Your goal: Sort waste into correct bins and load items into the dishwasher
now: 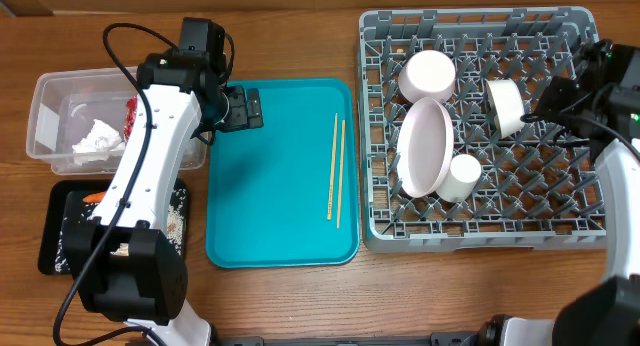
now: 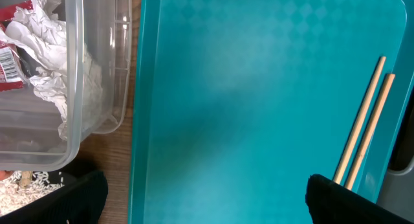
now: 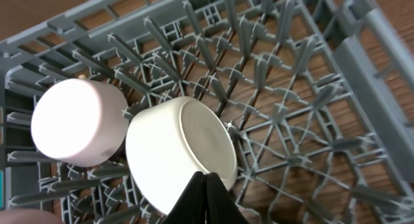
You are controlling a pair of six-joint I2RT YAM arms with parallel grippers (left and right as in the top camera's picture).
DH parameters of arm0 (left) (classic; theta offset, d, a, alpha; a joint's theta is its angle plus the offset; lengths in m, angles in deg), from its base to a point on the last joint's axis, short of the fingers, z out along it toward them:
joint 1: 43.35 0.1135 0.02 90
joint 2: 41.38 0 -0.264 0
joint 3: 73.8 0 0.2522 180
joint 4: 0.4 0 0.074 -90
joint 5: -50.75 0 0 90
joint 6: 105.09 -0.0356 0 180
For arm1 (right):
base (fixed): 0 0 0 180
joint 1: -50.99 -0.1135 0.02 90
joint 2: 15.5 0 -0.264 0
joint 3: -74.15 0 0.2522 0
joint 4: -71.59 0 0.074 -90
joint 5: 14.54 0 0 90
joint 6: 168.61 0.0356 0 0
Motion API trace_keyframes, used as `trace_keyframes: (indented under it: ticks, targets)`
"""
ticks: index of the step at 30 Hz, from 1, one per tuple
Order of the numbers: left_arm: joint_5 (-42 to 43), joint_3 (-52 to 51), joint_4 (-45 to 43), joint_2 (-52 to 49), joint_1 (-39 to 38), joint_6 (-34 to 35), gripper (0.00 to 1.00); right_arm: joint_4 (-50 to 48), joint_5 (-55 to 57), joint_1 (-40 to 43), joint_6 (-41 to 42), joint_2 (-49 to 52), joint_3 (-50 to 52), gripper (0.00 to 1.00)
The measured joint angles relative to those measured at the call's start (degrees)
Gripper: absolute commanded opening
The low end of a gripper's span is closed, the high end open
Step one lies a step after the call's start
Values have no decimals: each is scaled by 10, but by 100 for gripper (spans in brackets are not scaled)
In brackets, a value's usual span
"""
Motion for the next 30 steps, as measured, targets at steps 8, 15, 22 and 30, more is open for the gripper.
trace_keyframes:
  ticks: [8, 15, 22, 30]
  targets:
    - [0, 0, 0, 0, 0, 0, 100, -36, -20, 0, 6, 86, 0, 4]
    - [0, 0, 0, 0, 0, 0, 100, -38, -107, 0, 7, 109, 0, 4]
    - [0, 0, 0, 0, 0, 0, 100, -28, -176, 0, 7, 109, 0, 4]
    - [0, 0, 0, 0, 0, 0, 100, -42, -183, 0, 7, 100, 0, 4]
